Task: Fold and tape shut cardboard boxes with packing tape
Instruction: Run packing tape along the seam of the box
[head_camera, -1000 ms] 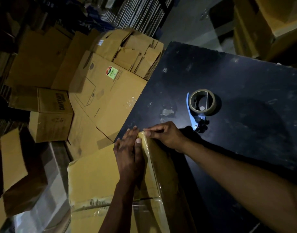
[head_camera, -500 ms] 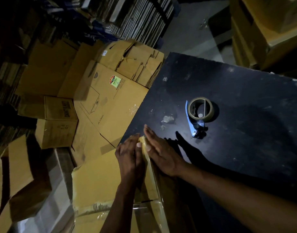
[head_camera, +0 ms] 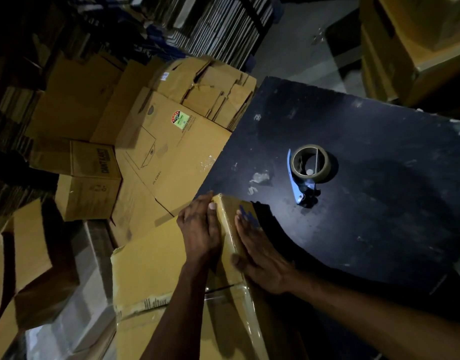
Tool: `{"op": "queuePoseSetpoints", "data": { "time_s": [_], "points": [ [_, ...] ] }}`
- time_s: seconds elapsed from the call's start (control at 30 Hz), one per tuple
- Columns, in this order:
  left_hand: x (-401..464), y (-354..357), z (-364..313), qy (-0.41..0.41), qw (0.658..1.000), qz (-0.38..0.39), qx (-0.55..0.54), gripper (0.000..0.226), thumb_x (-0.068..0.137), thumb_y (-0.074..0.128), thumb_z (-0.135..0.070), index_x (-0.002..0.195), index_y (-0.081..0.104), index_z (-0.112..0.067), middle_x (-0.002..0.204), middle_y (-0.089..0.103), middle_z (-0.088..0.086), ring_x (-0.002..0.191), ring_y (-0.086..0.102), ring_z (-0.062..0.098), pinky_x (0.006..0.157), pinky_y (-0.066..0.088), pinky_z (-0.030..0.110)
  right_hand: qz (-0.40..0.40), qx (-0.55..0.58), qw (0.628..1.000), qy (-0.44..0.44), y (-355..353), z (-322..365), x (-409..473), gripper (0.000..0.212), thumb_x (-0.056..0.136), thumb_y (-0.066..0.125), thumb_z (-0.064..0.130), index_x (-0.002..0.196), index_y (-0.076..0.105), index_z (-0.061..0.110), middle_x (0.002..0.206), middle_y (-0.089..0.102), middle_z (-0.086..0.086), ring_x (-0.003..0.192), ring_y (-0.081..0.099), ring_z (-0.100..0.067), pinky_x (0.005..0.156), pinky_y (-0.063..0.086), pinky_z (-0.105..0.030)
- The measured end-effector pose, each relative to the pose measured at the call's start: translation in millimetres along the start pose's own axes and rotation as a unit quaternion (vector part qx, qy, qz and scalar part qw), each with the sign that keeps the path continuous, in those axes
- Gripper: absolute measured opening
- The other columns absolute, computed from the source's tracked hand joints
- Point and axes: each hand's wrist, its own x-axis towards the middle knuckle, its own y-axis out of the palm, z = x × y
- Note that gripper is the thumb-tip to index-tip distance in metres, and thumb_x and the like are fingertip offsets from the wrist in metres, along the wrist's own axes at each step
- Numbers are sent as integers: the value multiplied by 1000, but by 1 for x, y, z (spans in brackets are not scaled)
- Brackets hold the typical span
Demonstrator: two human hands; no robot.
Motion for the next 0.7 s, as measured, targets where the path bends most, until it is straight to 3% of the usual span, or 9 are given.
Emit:
{"op": "queuePoseSetpoints", "data": {
  "time_s": [0.07, 0.17, 0.27, 0.37, 0.47, 0.6, 0.7],
  "points": [
    [7, -1, 2, -3, 1000, -13, 13, 44, 116, 36, -41, 153, 58, -30, 153, 61, -8, 142, 52, 17, 120, 31, 48, 6, -9, 1000, 14, 7, 2, 3, 87, 110, 33, 64, 165, -26, 30, 169, -34, 20, 157, -26, -1, 133, -2, -53],
    [14, -7, 6, -46, 998, -39, 24, 49, 116, 38, -42, 158, 55, -23, 160, 58, -1, 149, 50, 22, 122, 31, 47, -22, -44, 999, 15, 8, 4, 36, 82, 111, 28, 64, 169, -16, 26, 175, -23, 11, 162, -18, -7, 132, 4, -57],
    [-3, -21, 10, -54, 996, -64, -11, 47, 116, 44, -39, 153, 61, -15, 156, 63, 6, 146, 57, 24, 120, 46, 54, 19, -58, 997, 44, -8, 14, 91, 79, 111, 33, 59, 171, -4, 23, 179, -9, 6, 164, -7, -13, 132, 4, -55],
    [-44, -41, -3, -102, 991, -57, -65, 47, 118, 47, -40, 157, 59, -17, 161, 59, 2, 150, 52, 15, 122, 47, 47, 62, -40, 996, 48, -26, 27, 130, 92, 103, 27, 78, 172, 3, 23, 179, 0, 4, 165, 3, -16, 133, 12, -50],
    [-96, -55, -21, -125, 987, -40, -90, 48, 117, 49, -45, 161, 55, -27, 165, 53, -11, 154, 45, 4, 124, 46, 43, 76, 24, 995, 62, -38, 30, 124, 98, 93, 23, 92, 171, 1, 36, 179, -2, 10, 164, 4, -15, 132, 8, -48],
    [-153, -48, -39, -55, 991, 53, -111, 74, 110, 52, -60, 171, 37, -21, 177, 34, -7, 164, 30, 15, 129, 36, 58, 122, 52, 990, 41, -26, 9, 71, 91, 101, 36, 79, 170, -4, 36, 179, -4, 8, 163, 1, -11, 132, 7, -39],
    [-170, -30, -45, 29, 993, 112, -29, 102, 101, 55, -76, 174, 23, -13, 183, 16, 1, 170, 14, 26, 133, 20, 64, 106, 4, 994, 36, -13, -26, 41, 84, 106, 37, 71, 172, 4, 30, 179, 1, 3, 163, 4, -11, 134, 10, -41]
  ]
}}
